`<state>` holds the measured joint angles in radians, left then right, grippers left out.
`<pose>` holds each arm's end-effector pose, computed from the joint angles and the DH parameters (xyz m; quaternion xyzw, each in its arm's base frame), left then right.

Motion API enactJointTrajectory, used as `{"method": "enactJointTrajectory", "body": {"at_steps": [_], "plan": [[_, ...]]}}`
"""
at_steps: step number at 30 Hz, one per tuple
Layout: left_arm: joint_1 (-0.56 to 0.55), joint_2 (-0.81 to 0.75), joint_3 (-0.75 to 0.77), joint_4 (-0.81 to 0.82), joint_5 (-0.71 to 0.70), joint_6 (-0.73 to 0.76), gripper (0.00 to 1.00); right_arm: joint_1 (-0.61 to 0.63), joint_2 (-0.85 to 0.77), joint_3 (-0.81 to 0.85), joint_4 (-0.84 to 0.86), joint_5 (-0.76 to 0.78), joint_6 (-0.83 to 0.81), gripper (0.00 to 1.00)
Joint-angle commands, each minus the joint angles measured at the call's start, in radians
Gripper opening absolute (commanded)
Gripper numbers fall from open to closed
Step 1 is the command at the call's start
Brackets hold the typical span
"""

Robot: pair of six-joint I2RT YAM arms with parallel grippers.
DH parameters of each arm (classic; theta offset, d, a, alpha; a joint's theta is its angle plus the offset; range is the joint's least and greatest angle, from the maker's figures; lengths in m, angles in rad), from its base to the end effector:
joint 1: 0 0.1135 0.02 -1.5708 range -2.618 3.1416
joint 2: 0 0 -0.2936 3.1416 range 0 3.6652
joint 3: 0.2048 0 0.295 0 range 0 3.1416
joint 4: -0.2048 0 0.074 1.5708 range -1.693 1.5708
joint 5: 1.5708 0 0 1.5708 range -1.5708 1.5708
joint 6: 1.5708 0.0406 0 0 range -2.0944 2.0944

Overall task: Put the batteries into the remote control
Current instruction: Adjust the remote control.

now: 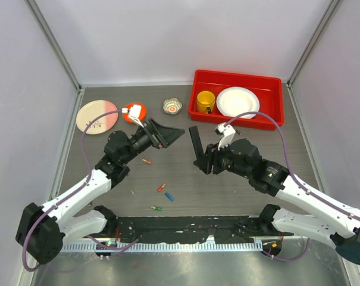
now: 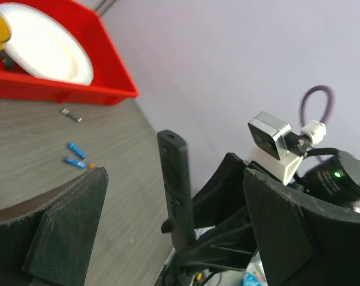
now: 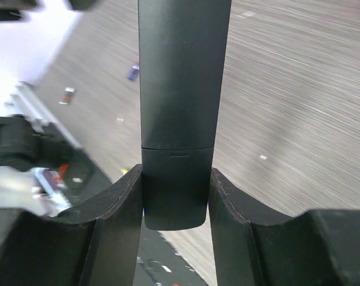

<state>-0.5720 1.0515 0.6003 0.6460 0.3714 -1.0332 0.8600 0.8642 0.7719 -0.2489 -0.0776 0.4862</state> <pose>0.2191 -0.1586 0.3181 -0.0038 0.6402 -0.6275 0.4432 0.1479 0.1767 0.3316 -0.1737 0.7979 0.3841 0.4309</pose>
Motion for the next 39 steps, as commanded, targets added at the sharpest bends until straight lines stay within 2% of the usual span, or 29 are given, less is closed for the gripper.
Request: {"method": "enactJointTrajectory", "body": {"at_steps": [1,2,5,13,15,16,19,39], "plan": [[-0.107,-0.036,0.121,-0.472,-0.25,0.254,1.0,0.069,0.055,0.087,-0.21,0.292,-0.129,0.01],[-0.13,-0.033,0.133,-0.515,-0.332,0.275,1.0,0.086,0.077,0.098,-0.225,0.318,-0.135,0.01],[-0.18,-0.012,0.154,-0.529,-0.406,0.268,1.0,0.129,0.104,0.128,-0.224,0.364,-0.127,0.01],[-0.272,0.08,0.205,-0.546,-0.474,0.266,0.99,0.169,0.154,0.15,-0.208,0.407,-0.09,0.01],[-0.278,0.093,0.173,-0.494,-0.456,0.227,0.95,0.175,0.159,0.15,-0.205,0.41,-0.086,0.01],[-0.279,0.09,0.152,-0.408,-0.45,0.211,0.93,0.175,0.163,0.152,-0.205,0.409,-0.086,0.01],[-0.29,0.091,0.09,-0.289,-0.445,0.171,0.86,0.182,0.17,0.152,-0.198,0.411,-0.08,0.01],[-0.325,0.194,0.062,-0.152,-0.344,0.134,0.51,0.189,0.179,0.15,-0.181,0.4,-0.06,0.01]]}}
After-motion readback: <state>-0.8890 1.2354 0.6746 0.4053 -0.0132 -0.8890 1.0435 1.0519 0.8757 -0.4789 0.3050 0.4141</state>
